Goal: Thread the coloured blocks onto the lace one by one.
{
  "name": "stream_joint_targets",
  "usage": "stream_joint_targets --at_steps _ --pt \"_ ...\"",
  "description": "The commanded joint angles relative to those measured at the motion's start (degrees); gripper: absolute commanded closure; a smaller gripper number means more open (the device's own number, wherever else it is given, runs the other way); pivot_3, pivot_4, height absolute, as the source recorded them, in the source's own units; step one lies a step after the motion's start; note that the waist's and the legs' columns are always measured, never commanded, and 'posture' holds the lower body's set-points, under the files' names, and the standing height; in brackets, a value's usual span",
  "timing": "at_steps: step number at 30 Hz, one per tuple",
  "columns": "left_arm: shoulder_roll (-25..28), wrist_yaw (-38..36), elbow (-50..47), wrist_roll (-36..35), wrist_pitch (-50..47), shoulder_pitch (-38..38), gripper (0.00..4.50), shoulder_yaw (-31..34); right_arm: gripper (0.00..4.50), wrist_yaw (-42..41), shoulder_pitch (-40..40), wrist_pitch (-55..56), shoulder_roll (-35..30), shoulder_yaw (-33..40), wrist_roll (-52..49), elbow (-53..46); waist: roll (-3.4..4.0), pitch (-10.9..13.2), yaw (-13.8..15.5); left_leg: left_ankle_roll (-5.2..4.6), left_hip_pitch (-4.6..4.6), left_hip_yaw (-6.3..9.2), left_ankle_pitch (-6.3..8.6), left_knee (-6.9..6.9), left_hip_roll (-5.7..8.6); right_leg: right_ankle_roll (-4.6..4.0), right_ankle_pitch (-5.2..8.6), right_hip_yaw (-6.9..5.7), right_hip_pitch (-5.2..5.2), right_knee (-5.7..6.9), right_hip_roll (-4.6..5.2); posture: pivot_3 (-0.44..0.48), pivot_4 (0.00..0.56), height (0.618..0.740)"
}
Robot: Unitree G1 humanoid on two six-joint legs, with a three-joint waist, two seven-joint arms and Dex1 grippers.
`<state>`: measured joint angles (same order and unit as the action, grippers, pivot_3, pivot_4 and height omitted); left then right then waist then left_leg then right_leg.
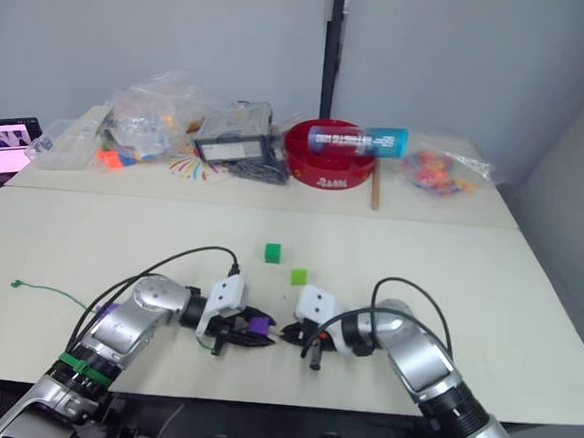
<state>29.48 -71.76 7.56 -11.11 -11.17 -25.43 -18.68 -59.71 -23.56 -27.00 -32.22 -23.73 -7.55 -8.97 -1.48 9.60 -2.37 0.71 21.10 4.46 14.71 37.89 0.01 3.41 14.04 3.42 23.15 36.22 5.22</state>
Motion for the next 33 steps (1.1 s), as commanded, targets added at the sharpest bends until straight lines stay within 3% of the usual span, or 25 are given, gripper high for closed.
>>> stream_joint_targets --at_steps 1,3,7,15,23,29,31,33 --pt "2.5 -0.7 -1.3 0.3 0.0 -0.2 3.28 1.4 4.50 0.1 1.5 -0.5 -0.9 -1.5 1.8 1.5 0.00 0.0 -0.1 0.00 0.00 0.00 0.00 0.00 0.00 0.00 0.00 0.00 0.00 0.00 0.00 0.000 0.150 0.731" --pt "3.9 -1.2 -2.0 -0.1 -0.3 0.0 3.28 1.9 4.50 0.1 1.5 -0.3 -1.0 -1.6 1.9 1.6 0.00 0.0 -0.1 0.00 0.00 0.00 0.00 0.00 0.00 0.00 0.00 0.00 0.01 0.01 -0.01 0.000 0.150 0.731" --pt "13.3 -5.4 -4.2 -0.8 0.5 3.7 3.28 5.1 4.50 0.1 0.7 0.7 -0.7 -1.9 2.3 2.5 0.00 0.0 -0.5 0.00 0.00 0.00 0.00 0.00 -0.03 0.00 0.00 0.00 0.04 0.02 -0.02 0.000 0.150 0.731" --pt "21.9 -10.1 0.1 -0.9 7.7 8.5 3.28 9.7 4.50 0.1 0.0 2.1 -0.2 -2.5 2.6 4.0 0.01 0.0 -0.3 0.00 -0.06 -0.04 0.00 -0.02 -0.10 -0.04 0.00 0.01 0.03 0.02 -0.07 0.000 0.150 0.731" --pt "24.2 -11.6 9.4 0.9 16.3 8.5 3.28 11.0 4.50 0.2 -0.4 2.5 0.4 -3.0 2.7 4.3 0.03 0.0 -0.4 -0.01 -0.11 -0.05 0.00 -0.02 -0.18 -0.10 0.00 0.01 0.03 0.11 -0.14 0.000 0.150 0.731" --pt "23.5 -12.0 10.2 -0.5 17.0 8.2 3.28 11.3 4.50 0.1 -0.4 2.3 0.2 -2.8 2.7 4.1 0.03 0.0 -0.3 -0.01 -0.22 -0.08 0.00 -0.02 -0.18 -0.13 0.04 0.01 0.02 0.33 -0.13 0.000 0.150 0.731" --pt "23.3 -11.9 10.0 -1.1 16.4 8.2 2.25 11.6 4.50 0.1 -0.3 2.2 0.2 -2.8 2.7 4.0 0.03 0.0 -0.3 -0.01 -0.26 -0.09 0.00 -0.02 -0.17 -0.15 0.07 0.01 0.02 0.41 -0.13 0.000 0.150 0.731" --pt "23.0 -12.1 9.2 -2.4 14.9 7.8 1.62 12.1 4.50 0.0 -0.2 2.3 0.1 -2.8 2.7 4.1 0.03 0.0 -0.2 -0.01 -0.27 -0.08 0.00 -0.02 -0.18 -0.17 0.09 0.01 0.03 0.46 -0.13 0.000 0.150 0.731"
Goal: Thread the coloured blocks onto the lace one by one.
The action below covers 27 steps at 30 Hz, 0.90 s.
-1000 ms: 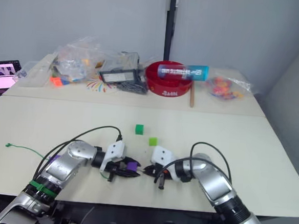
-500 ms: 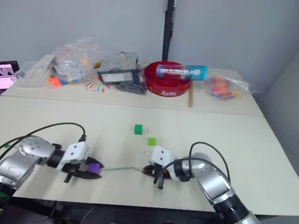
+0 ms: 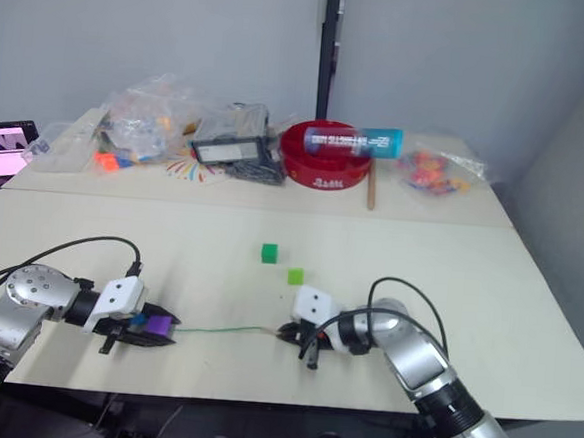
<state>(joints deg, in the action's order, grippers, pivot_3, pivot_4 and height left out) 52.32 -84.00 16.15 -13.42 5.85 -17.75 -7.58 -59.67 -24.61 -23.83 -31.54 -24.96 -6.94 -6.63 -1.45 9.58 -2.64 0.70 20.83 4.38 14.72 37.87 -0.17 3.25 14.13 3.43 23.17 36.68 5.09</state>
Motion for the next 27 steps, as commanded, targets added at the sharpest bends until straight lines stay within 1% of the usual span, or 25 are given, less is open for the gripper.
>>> stream_joint_targets --at_steps 1,2,3,5,11,14,19,22,27 --pt "0.1 0.1 0.1 -0.7 -2.7 -0.3 1.22 1.4 4.50 0.0 0.8 -0.9 -0.6 -1.5 2.1 1.7 0.00 0.0 0.1 0.00 0.00 0.00 0.00 0.00 0.00 0.00 0.00 0.00 0.00 0.02 0.00 0.000 0.150 0.731" --pt "-0.2 0.2 -0.4 -1.4 -3.1 -0.8 0.89 1.9 4.50 -0.1 0.8 -0.8 -0.6 -1.5 2.1 1.7 0.00 0.0 0.1 0.00 -0.01 0.00 0.00 0.00 0.00 0.00 0.00 0.00 0.00 0.03 0.00 0.000 0.150 0.731" --pt "-0.3 0.4 -0.7 -1.8 -3.2 -1.1 0.67 2.3 4.50 -0.1 0.8 -0.8 -0.6 -1.5 2.2 1.8 0.00 0.0 0.1 0.00 -0.01 0.00 0.00 0.00 0.00 0.00 0.00 0.00 0.00 0.04 0.00 0.000 0.150 0.731" --pt "-0.1 0.4 -2.3 -2.8 -5.4 -2.0 0.02 2.9 4.50 -0.1 0.9 -0.8 -0.6 -1.6 2.2 1.8 -0.02 0.0 0.0 0.00 -0.01 0.01 0.00 0.00 0.00 0.00 0.00 0.00 0.01 0.05 -0.01 0.000 0.150 0.731" --pt "3.7 -3.3 -11.3 -8.8 -19.0 -4.2 0.02 4.4 4.50 0.2 0.2 -1.4 0.2 -1.5 2.0 1.2 -0.18 0.1 -0.1 0.00 0.09 0.03 0.00 0.00 -0.01 0.00 0.01 0.00 0.09 0.04 -0.02 0.000 0.150 0.731" --pt "4.8 -4.3 -13.0 -8.6 -20.7 -4.2 0.02 3.8 4.50 0.4 -0.4 -1.9 0.6 -1.4 2.0 0.6 -0.17 0.1 -0.3 0.00 0.06 0.02 0.00 0.00 -0.03 -0.01 0.02 0.00 0.10 0.06 -0.04 0.000 0.150 0.731" --pt "0.3 -1.2 -14.1 -7.6 -21.4 -6.6 0.02 2.6 4.50 1.1 -1.7 -3.6 2.0 -1.1 1.7 -1.1 -0.18 0.1 -0.1 0.01 0.08 0.03 0.00 0.00 -0.07 -0.03 0.02 0.00 0.10 0.07 -0.09 0.000 0.150 0.731" --pt "-4.8 2.5 -15.6 -5.4 -20.2 -6.6 0.02 0.0 4.50 2.0 -2.4 -5.6 3.5 -1.4 1.9 -2.5 -0.18 0.1 0.0 0.01 0.15 0.03 0.00 0.00 -0.06 -0.03 0.02 0.00 0.15 0.05 -0.08 0.000 0.150 0.731" --pt "-9.9 5.3 -15.0 -2.6 -17.8 -7.2 0.02 -2.8 4.50 3.0 -2.7 -7.3 5.1 -2.1 2.2 -3.6 -0.19 0.1 -0.1 0.02 0.51 0.02 -0.01 0.00 -0.06 -0.08 -0.01 0.03 0.67 0.23 -0.08 0.000 0.150 0.731"
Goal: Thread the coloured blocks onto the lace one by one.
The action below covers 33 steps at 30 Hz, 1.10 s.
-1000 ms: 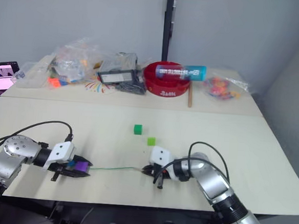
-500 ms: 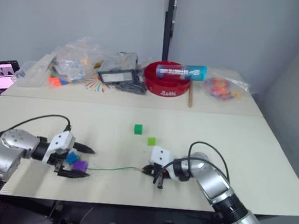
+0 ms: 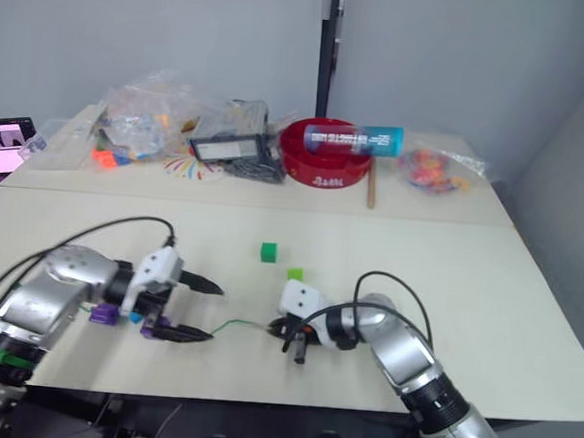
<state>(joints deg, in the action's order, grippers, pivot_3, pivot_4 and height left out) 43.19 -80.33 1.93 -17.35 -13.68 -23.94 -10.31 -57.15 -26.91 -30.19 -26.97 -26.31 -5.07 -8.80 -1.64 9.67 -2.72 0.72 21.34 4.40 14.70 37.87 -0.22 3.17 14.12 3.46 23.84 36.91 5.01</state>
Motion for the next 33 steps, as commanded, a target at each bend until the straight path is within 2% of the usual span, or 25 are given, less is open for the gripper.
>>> stream_joint_targets --at_steps 1,10,16,24,33 --pt "-1.7 2.2 -0.3 1.9 2.4 -1.3 0.02 -0.6 4.50 0.6 -0.6 -1.2 0.6 -0.8 0.4 -1.6 0.00 0.0 0.0 0.02 0.11 -0.02 -0.01 0.01 0.01 -0.02 -0.01 0.04 0.20 0.14 0.00 0.000 0.150 0.731" --pt "-4.9 2.2 2.3 4.3 3.7 -2.5 0.02 -3.4 4.50 1.0 -1.2 -2.4 1.0 -1.1 0.5 -2.7 0.00 0.0 0.1 0.03 0.17 -0.01 -0.03 0.01 0.02 -0.03 -0.02 0.05 0.29 0.17 -0.01 0.000 0.150 0.731" --pt "-8.3 3.6 6.8 6.2 5.1 -4.3 1.62 -4.6 4.50 1.0 -1.1 -3.1 0.7 -1.0 0.3 -3.7 0.00 0.0 0.2 0.04 0.20 -0.01 -0.03 0.01 0.06 -0.03 -0.02 0.05 0.29 0.17 0.02 0.000 0.150 0.731" --pt "-10.0 4.0 8.4 7.1 5.3 -5.2 4.38 -4.9 4.50 1.2 -1.3 -3.8 0.7 -0.9 0.1 -4.2 0.00 0.0 0.2 0.04 0.23 0.00 -0.03 0.01 0.09 -0.03 -0.02 0.05 0.31 0.17 0.05 0.000 0.150 0.731" --pt "-10.3 4.2 7.8 6.9 4.9 -5.4 4.47 -4.7 4.50 1.1 -1.2 -4.1 0.6 -1.1 -0.1 -4.6 0.00 0.0 0.2 0.04 0.23 0.01 -0.03 0.02 0.12 -0.02 -0.02 0.05 0.31 0.17 0.06 0.000 0.150 0.731"
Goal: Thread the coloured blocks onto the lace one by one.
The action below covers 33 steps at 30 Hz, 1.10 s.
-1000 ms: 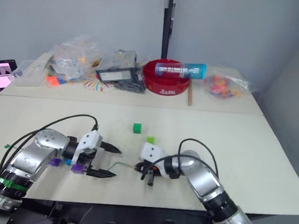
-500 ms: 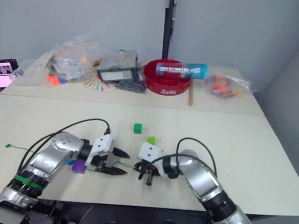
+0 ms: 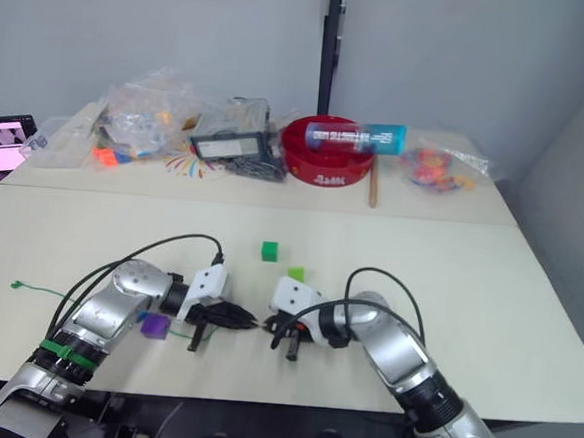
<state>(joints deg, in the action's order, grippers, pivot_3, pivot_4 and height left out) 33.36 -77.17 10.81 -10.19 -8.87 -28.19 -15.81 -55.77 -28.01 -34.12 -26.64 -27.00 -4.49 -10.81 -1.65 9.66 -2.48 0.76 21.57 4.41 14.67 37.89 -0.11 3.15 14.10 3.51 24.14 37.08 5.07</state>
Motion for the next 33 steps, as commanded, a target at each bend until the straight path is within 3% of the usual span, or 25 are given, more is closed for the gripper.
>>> stream_joint_targets --at_steps 1,3,16,33 --pt "-0.4 0.9 -1.2 -0.3 0.0 -1.1 4.47 0.7 4.50 -0.2 -0.2 -0.5 0.3 -0.4 -0.8 -2.6 0.00 0.0 0.0 0.00 0.00 0.00 0.00 0.00 0.00 0.00 0.00 0.00 0.00 0.00 0.00 0.000 0.150 0.731" --pt "-0.3 0.8 -1.5 -0.4 0.0 -1.0 4.47 0.8 4.50 0.3 -0.1 -0.8 0.6 0.0 -0.8 -2.6 0.00 0.0 0.0 0.00 0.00 0.00 0.00 0.00 0.00 0.00 0.00 0.00 0.00 0.00 0.00 0.000 0.150 0.731" --pt "5.7 -1.9 -5.2 -4.1 -1.7 1.9 4.50 5.0 0.02 -2.1 0.2 0.9 -4.4 8.4 -6.5 -3.4 0.00 0.0 -0.1 0.00 0.03 0.01 0.00 0.01 0.01 0.00 0.00 0.00 0.02 0.00 0.01 0.000 0.150 0.731" --pt "8.8 1.6 -13.1 -7.0 -6.1 8.0 4.50 8.6 0.02 -9.5 -21.0 22.6 1.1 5.7 1.7 38.2 0.02 0.0 -0.2 0.02 0.12 -0.02 -0.02 0.03 0.05 0.00 -0.02 0.01 0.12 0.03 0.07 0.000 0.150 0.731"
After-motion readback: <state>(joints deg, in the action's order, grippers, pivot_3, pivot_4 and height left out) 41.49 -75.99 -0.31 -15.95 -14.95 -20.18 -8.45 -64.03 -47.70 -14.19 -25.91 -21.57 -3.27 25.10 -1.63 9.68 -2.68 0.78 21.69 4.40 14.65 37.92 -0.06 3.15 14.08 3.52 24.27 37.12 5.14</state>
